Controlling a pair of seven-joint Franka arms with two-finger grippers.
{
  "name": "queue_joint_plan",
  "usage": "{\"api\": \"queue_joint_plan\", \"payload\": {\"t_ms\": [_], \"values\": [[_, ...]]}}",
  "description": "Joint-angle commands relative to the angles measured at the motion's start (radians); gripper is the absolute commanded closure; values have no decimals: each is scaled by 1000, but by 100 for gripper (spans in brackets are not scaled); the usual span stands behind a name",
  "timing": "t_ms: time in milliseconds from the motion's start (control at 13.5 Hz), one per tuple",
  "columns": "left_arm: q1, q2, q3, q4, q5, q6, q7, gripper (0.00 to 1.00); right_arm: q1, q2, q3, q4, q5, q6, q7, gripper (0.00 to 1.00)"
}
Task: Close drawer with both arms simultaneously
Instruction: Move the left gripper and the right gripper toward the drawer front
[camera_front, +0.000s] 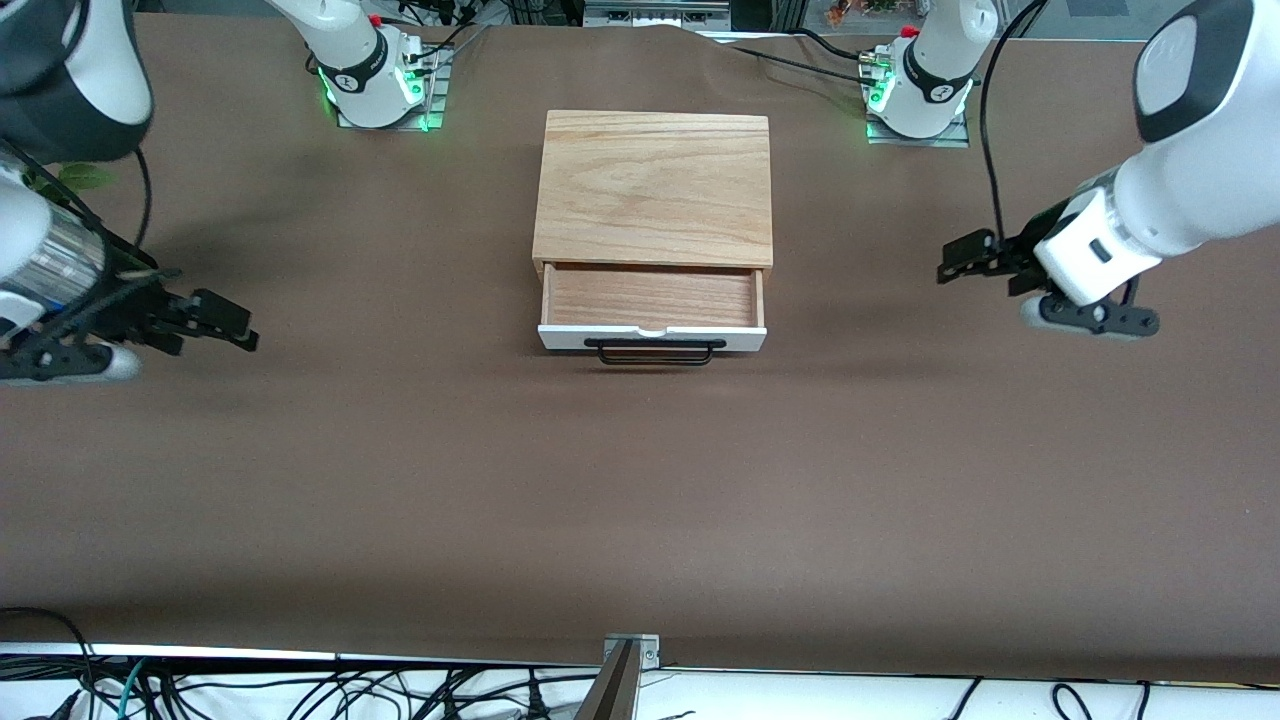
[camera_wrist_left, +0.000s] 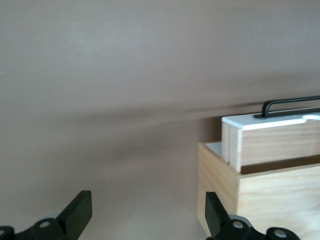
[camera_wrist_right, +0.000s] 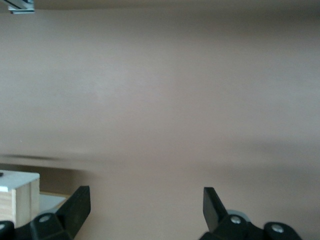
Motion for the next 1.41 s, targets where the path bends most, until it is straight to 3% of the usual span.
{"api": "queue_joint_plan", "payload": {"t_ms": [0,222,593,889,1333], "values": [[-31,148,1,110,-58,58,-3,0,69,101,0,36,37,82,-1,0],[-121,257,0,110,-69,228,-18,0,129,196,0,38,225,171,-1,0],[-218,372,1,121,-208,336,-7,0,272,307,3,46,258,386,26,0],[-253,429,0,119,-331,351,-3,0,284,376,63,107,342,377,34,0],[-284,459,-20,105,-378,338,-6,0,287,427,102,107,391,273,34,0]]}}
